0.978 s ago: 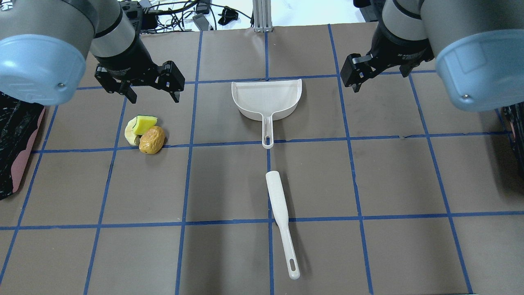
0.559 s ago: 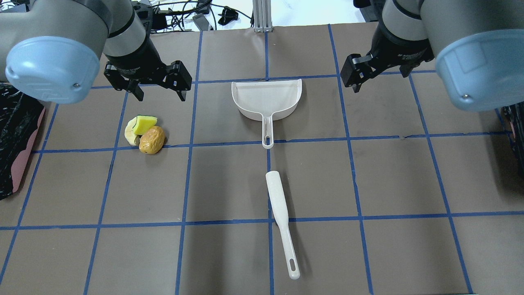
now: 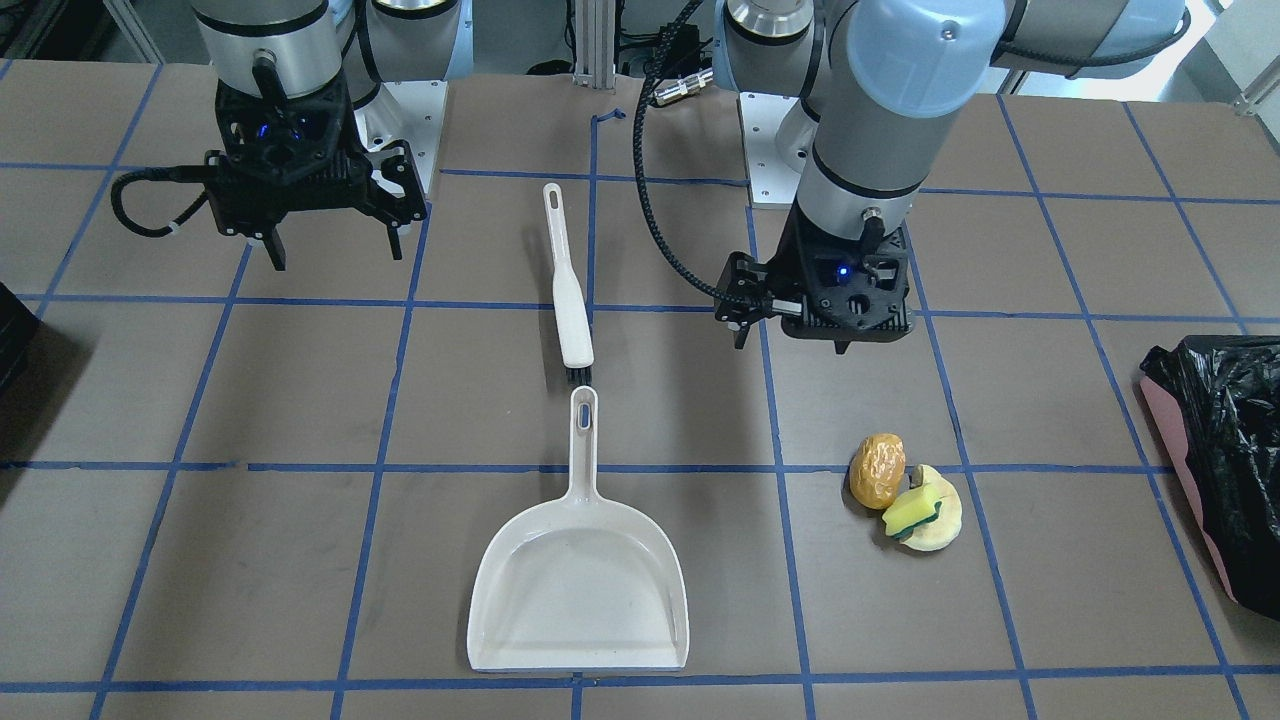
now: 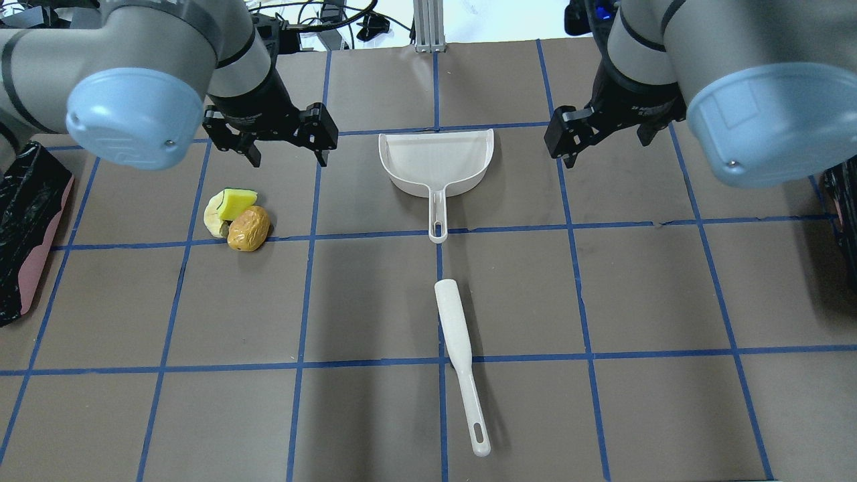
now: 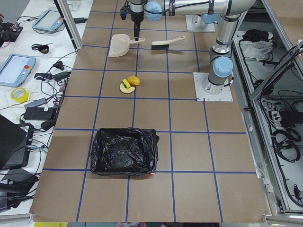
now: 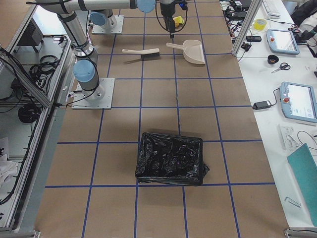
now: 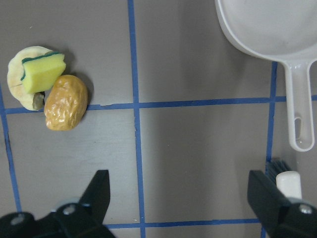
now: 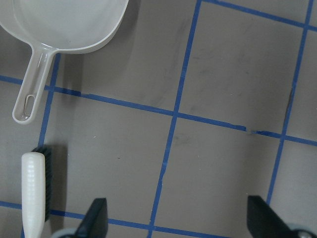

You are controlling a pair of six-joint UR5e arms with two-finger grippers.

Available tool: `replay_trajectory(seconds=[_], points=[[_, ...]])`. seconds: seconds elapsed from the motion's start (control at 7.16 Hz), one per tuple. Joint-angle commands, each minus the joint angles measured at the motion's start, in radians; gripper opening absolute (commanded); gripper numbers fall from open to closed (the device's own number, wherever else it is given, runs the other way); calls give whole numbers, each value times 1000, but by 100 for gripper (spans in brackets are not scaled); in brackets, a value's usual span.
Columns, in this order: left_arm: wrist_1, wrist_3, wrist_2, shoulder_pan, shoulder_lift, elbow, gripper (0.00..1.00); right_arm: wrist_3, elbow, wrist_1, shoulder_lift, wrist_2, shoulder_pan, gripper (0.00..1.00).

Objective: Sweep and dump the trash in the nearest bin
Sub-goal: 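Grasp the dustpan handle with the left gripper while the right grasps the brush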

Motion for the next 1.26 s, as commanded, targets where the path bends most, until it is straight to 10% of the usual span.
replay_trajectory(seconds=[0.0,1.12], points=[[83,-61,-1,-61,-63,0,100,42,106,-5,-5,49,66,95],[316,-192,-52,-230,-278,12,100,277,344,-176,-3,49,382,92]])
